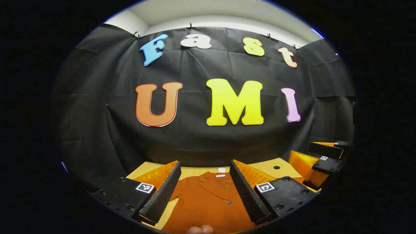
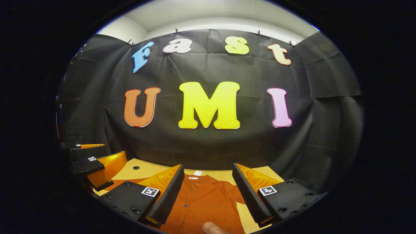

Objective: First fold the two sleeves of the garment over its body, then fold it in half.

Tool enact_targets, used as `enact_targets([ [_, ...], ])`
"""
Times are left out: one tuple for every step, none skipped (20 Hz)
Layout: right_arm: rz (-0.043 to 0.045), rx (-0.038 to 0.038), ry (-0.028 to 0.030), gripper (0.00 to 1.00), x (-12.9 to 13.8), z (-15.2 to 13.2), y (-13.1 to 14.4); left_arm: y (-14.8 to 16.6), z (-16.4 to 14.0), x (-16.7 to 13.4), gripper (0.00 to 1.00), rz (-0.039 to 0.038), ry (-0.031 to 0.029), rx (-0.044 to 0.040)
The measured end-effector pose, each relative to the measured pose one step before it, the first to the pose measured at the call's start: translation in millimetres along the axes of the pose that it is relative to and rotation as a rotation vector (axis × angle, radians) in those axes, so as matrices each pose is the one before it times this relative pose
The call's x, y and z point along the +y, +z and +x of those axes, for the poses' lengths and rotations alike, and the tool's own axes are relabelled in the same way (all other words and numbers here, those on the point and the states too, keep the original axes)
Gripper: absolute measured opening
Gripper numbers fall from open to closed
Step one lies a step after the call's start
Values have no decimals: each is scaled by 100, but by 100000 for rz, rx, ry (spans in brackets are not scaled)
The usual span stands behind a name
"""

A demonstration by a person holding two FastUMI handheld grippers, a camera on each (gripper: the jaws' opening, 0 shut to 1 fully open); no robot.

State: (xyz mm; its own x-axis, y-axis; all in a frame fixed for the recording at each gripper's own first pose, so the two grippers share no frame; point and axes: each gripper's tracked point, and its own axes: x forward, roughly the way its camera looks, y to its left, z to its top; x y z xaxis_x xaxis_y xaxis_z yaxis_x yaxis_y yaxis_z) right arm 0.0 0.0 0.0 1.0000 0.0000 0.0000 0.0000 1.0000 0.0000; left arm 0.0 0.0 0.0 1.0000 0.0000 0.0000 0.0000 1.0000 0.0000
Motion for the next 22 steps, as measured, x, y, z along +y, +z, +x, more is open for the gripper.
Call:
enact_targets([
  [-259,11,308,93,112,145,53,-318,69,23,98,455,511,1073],
  [-37,-196,-54,93,-59,312,-34,-157,154,27,98,-34,98,705],
  [117,-376,-102,93,19,154,138,-340,144,19,98,-188,357,463],
  [207,-276,69,95,70,176,18,-135,119,77,98,-382,341,290],
  [-183,-156,-241,95,-59,173,10,-233,148,43,98,-360,241,421],
  [-197,238,-110,95,-85,159,-93,-211,84,69,98,-244,375,406],
  [58,178,253,93,45,95,-105,-44,46,24,98,-46,265,60],
  [-116,-29,-93,93,21,67,-8,27,106,88,98,94,331,-493],
  [-419,-11,-717,93,-209,142,21,19,119,152,98,500,413,-296],
  [-190,-56,-918,93,-276,189,-139,-99,100,265,98,673,819,-57],
  [82,209,-514,93,-103,32,-52,-219,82,144,98,215,430,335],
  [294,115,-64,93,-5,115,-49,-139,35,5,98,-156,-92,226],
  [6,18,-199,93,-22,53,23,-141,152,-89,98,-114,23,211],
  [-170,-68,-7,93,26,55,-24,-195,29,82,98,-140,-82,249],
  [-465,185,-159,93,29,77,-24,-207,-27,-40,98,88,-22,409],
  [-203,296,45,93,-21,43,-142,-129,122,76,98,109,-4,372],
  [-104,382,108,93,78,39,-65,-141,93,-96,98,-12,-111,414],
  [-45,200,167,93,17,85,-116,-216,85,99,98,42,165,530],
  [-151,72,-4,93,87,66,-2,-159,0,-68,98,89,-9,390],
  [-97,10,222,93,-37,-68,-19,-95,-6,59,98,142,-7,172],
  [-195,36,59,93,92,44,-7,-87,-20,-118,98,122,-27,189],
  [-181,120,-99,93,-86,8,-97,-43,1,-46,98,144,90,36],
])
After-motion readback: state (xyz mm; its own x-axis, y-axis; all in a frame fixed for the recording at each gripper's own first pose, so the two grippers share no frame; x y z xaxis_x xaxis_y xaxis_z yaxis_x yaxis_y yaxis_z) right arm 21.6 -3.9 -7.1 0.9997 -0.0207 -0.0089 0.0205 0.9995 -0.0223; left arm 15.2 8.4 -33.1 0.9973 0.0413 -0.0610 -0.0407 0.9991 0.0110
